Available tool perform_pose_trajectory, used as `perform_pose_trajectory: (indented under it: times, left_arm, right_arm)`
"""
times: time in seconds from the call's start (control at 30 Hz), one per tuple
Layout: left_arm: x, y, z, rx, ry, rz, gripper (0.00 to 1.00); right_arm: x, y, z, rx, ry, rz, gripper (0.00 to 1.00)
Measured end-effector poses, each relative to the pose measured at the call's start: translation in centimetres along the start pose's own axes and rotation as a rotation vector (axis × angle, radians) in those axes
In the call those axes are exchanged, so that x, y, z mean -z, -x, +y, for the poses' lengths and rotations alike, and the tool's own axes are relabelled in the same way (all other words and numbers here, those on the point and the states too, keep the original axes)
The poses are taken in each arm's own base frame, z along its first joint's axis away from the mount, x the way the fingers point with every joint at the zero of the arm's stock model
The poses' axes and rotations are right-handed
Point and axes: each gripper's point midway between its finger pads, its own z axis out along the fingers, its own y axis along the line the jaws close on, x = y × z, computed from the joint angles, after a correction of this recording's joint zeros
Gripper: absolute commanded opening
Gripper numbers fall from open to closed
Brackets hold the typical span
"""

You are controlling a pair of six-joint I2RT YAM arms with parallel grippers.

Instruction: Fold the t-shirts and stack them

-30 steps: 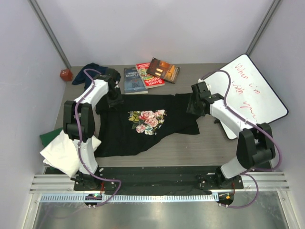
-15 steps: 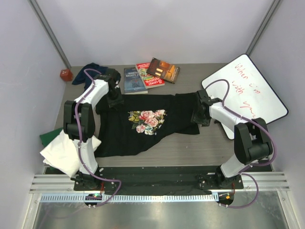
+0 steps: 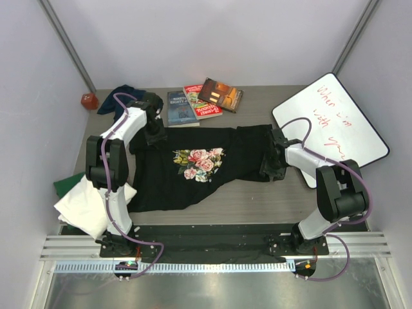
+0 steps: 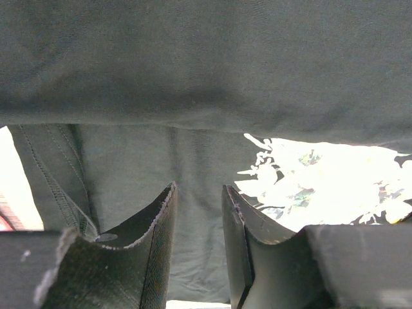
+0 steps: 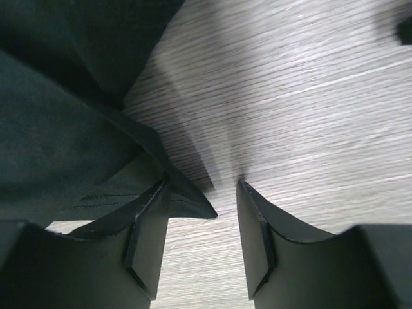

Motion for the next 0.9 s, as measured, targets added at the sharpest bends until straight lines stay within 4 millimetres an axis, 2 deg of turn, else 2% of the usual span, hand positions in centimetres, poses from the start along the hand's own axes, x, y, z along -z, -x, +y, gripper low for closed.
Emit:
perform_pose_trajectory:
  times: [0.03,0.07,0.13,0.2,0.23,0.47,0.6,0.73,0.9]
  left_arm:
    - [0.0,0.0,0.0,0.0,0.0,0.0,0.35]
    - [0.0,0.0,0.0,0.0,0.0,0.0,0.35]
    - [0.0,0.0,0.0,0.0,0.0,0.0,0.35]
    - [0.0,0.0,0.0,0.0,0.0,0.0,0.35]
    - [0.0,0.0,0.0,0.0,0.0,0.0,0.35]
    - [0.0,0.0,-0.1,-0.001,0.0,0.001,0.35]
    - [0.0,0.0,-0.1,-0.001,-0.001,0.0,0.35]
    - [0.0,0.0,-0.1,-0.002,0.0,0.001,0.35]
    - [0.0,-0.1,-0.1,-0.004,-0.001,0.001,0.35]
  right_arm:
    - [-0.1,-0.1,0.1,0.0,0.008,0.004,0.45]
    - [-0.1,-0.2,0.2,0.001,0.016,0.007,0.29]
    - [-0.1,-0.3,0.4,0.004,0.03,0.008,0.12]
    - [-0.2,-0.3,0.9,0.001,0.056,0.004,0.1]
    - [-0.1,-0.3,1.0,0.001,0.065,-0.001,0.01]
    - [0.1,-0.6,1.2,0.002,0.102,-0.016,0.01]
    - [1.2,-0.4,1.5,0.001,0.133,-0.037,0.01]
    - [3.8,0.2,2.6,0.005,0.211,-0.059,0.01]
    - [8.5,3.1,4.8,0.014,0.317,-0.142,0.01]
